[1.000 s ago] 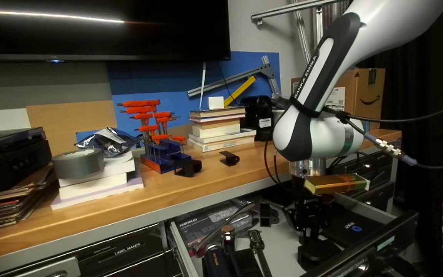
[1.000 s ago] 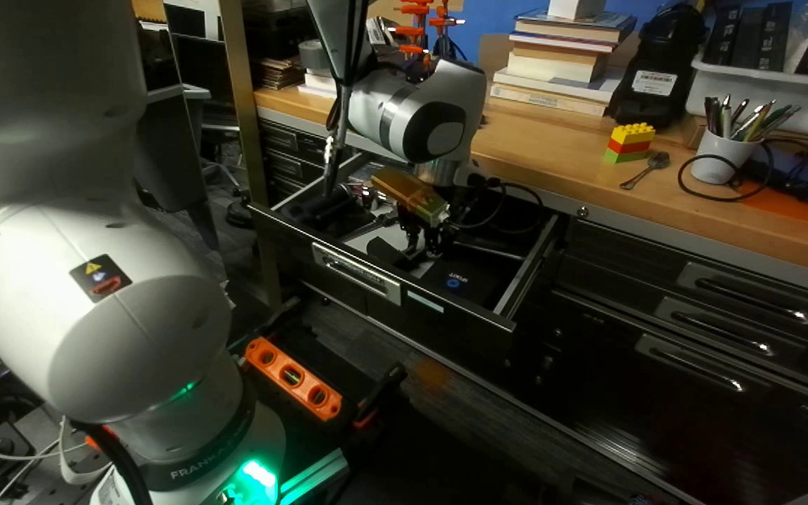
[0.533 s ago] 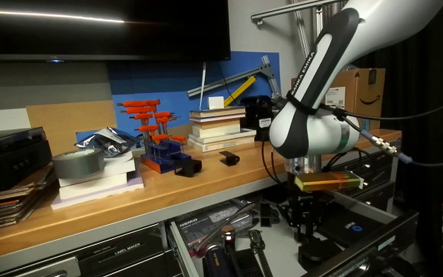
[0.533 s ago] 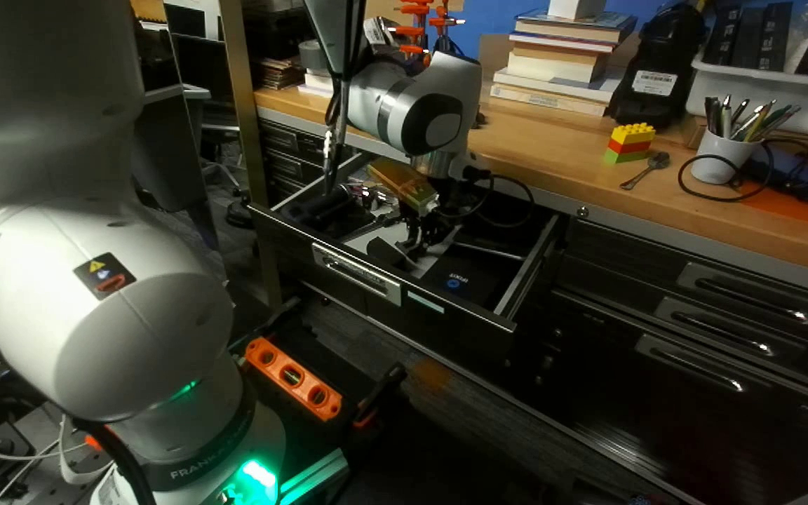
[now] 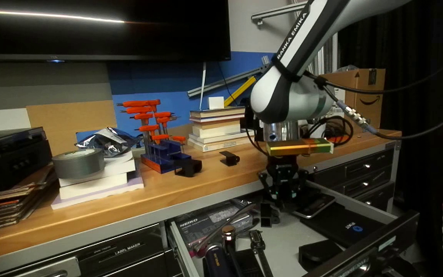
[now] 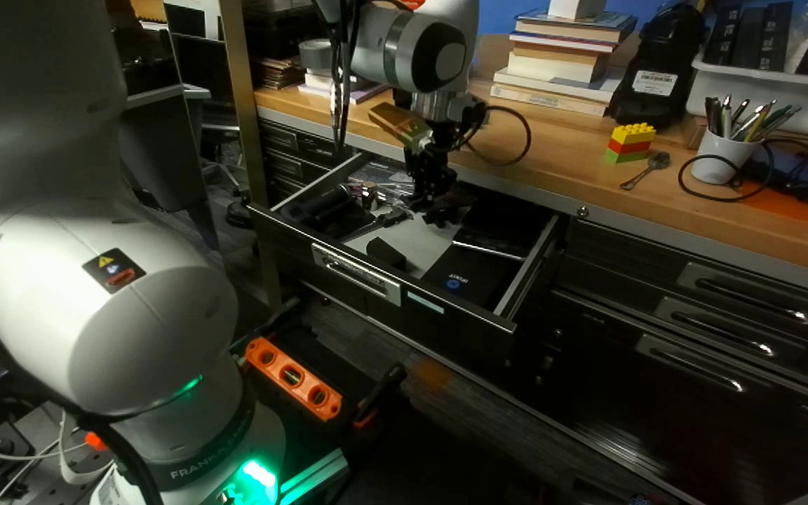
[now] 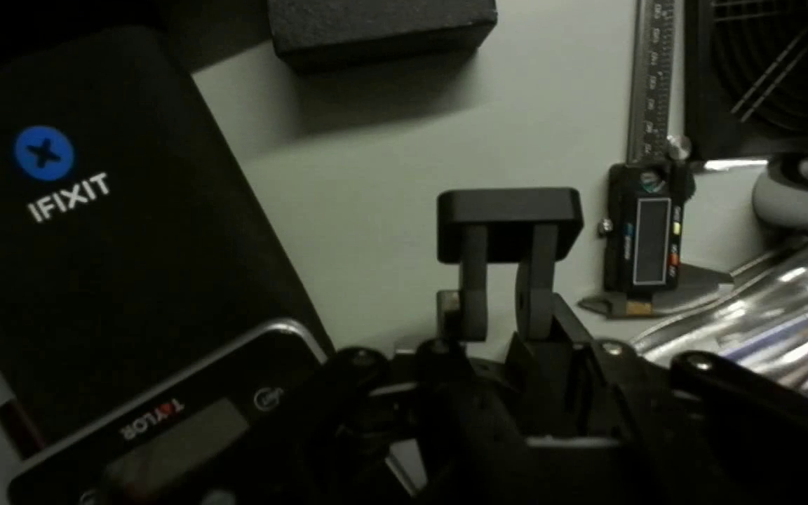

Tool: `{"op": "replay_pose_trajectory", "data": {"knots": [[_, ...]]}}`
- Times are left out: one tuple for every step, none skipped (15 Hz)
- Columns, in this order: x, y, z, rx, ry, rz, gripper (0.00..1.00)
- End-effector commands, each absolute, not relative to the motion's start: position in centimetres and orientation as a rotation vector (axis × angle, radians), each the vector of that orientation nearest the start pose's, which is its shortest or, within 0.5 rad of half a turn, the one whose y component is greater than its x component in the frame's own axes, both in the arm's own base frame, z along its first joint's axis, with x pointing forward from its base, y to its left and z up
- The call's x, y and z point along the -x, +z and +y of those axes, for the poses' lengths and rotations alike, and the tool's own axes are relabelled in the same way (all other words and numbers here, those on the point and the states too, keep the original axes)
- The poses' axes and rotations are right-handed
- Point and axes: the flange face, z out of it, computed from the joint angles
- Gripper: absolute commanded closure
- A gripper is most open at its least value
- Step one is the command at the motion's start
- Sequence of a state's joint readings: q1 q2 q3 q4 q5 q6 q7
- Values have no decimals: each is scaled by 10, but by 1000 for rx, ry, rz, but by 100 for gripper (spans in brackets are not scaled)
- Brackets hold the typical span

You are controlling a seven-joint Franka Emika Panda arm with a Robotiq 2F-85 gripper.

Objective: Open the topmost drawer, remove some things from it and put them on the table

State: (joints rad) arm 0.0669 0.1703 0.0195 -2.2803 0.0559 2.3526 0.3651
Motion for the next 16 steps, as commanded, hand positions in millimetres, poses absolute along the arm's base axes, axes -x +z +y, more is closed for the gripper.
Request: {"op": "replay_pose_trajectory", "data": {"knots": [[-546,324,46,3092,107,578,89],[-553,335,46,3093,88,592,89],[-562,348,46,3093,59,603,89],[-571,360,46,3096,28,612,89],[-580,372,45,3097,-9,619,89],[-587,382,44,3107,-57,638,89],[-596,393,43,3115,-103,645,89],[-602,402,41,3121,-146,653,89],[-611,408,39,3129,-211,673,89],[-619,414,36,3132,-278,690,89],[-628,418,34,3130,-349,718,89],[-638,420,31,3119,-410,743,89],[-651,421,29,3095,-485,774,89],[-662,419,27,3075,-544,801,90],[-675,416,24,3044,-611,832,90],[-686,412,22,3010,-676,861,90]]}}
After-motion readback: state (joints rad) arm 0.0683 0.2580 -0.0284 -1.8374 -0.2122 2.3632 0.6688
